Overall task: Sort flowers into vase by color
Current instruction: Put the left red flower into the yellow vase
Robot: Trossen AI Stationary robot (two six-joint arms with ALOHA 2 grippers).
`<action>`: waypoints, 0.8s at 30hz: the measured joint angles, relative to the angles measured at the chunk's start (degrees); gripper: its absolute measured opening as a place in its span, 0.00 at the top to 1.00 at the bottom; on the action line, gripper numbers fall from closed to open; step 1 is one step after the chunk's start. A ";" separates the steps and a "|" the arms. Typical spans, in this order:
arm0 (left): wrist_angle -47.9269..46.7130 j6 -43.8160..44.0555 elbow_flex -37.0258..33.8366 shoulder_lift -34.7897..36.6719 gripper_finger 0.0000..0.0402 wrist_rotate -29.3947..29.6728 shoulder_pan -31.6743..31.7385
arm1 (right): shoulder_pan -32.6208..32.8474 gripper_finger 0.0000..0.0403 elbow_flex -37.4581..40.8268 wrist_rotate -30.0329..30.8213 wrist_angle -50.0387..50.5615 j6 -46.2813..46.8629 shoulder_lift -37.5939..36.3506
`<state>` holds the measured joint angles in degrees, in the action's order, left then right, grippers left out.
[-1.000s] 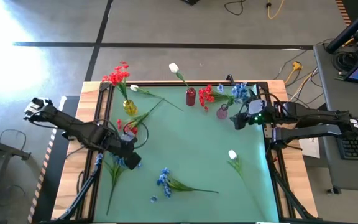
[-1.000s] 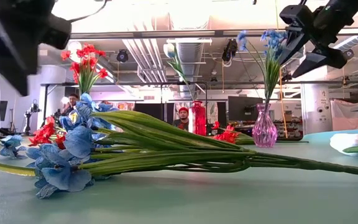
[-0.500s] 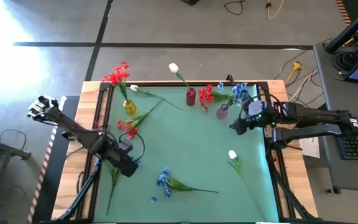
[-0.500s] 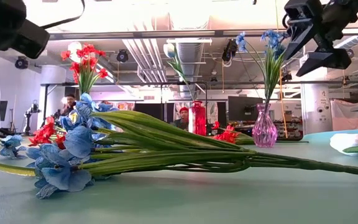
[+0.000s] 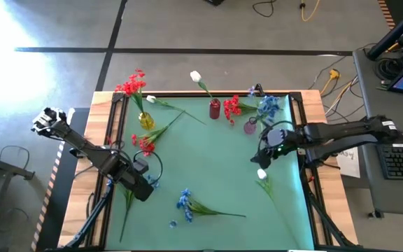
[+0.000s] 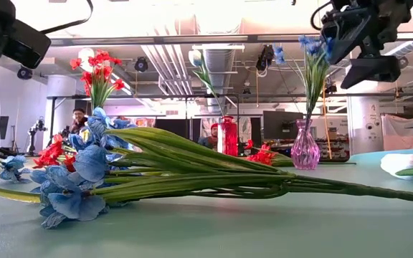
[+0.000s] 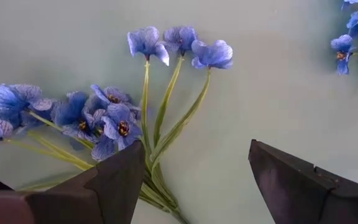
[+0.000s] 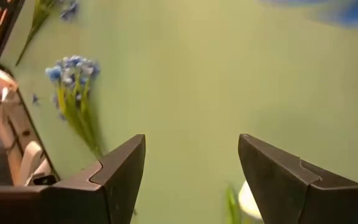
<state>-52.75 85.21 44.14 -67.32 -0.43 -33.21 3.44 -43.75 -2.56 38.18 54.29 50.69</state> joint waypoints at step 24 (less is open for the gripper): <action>9.75 -20.26 0.00 -0.49 0.32 23.96 7.46 | 7.94 0.38 -10.95 -0.36 2.82 -3.97 8.62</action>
<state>-43.01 64.94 44.14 -67.81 23.52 -25.75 11.39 -54.69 -2.92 41.00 50.33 59.31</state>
